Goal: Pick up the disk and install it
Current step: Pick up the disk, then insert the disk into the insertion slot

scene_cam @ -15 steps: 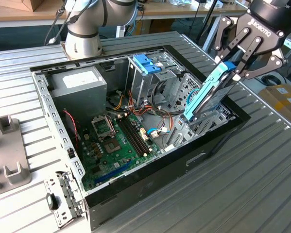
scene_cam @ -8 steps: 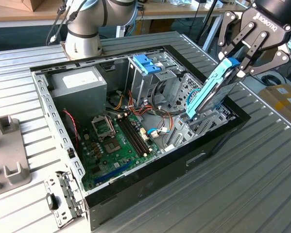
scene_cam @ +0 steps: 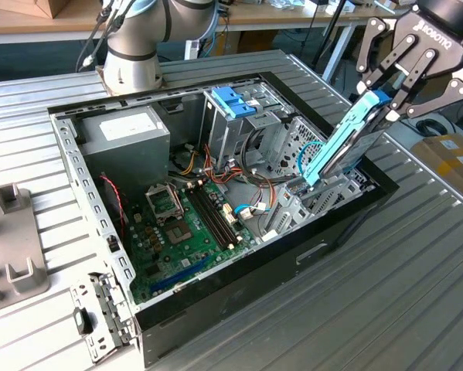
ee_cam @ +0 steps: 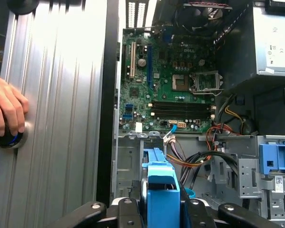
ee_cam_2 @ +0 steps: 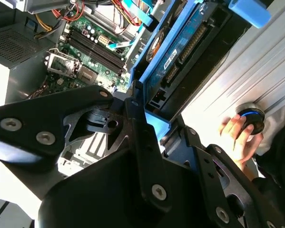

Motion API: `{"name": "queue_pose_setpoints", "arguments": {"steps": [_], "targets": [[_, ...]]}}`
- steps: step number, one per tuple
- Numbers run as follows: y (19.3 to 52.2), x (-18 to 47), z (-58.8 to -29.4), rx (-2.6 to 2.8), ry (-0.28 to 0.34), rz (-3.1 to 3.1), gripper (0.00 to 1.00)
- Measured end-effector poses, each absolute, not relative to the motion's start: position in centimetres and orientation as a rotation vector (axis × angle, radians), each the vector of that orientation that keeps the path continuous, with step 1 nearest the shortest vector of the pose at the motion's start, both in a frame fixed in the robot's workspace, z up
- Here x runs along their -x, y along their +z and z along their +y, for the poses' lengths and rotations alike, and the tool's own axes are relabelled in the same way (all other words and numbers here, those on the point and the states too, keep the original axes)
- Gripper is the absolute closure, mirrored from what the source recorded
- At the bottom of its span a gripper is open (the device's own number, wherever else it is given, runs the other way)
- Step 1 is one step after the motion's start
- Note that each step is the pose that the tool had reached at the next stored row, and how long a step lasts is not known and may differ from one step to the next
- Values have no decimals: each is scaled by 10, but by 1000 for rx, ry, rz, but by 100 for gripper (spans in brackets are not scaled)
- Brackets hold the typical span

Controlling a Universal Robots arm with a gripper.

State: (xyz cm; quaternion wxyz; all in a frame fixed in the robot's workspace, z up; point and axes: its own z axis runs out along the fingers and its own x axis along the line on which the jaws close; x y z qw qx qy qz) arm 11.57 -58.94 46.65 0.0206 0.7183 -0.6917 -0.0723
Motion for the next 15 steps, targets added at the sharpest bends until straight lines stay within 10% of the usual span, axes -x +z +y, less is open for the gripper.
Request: {"name": "queue_pose_setpoints", "arguments": {"steps": [15], "targets": [[466, -114, -589, -2228, -224, -2145, 63]]}}
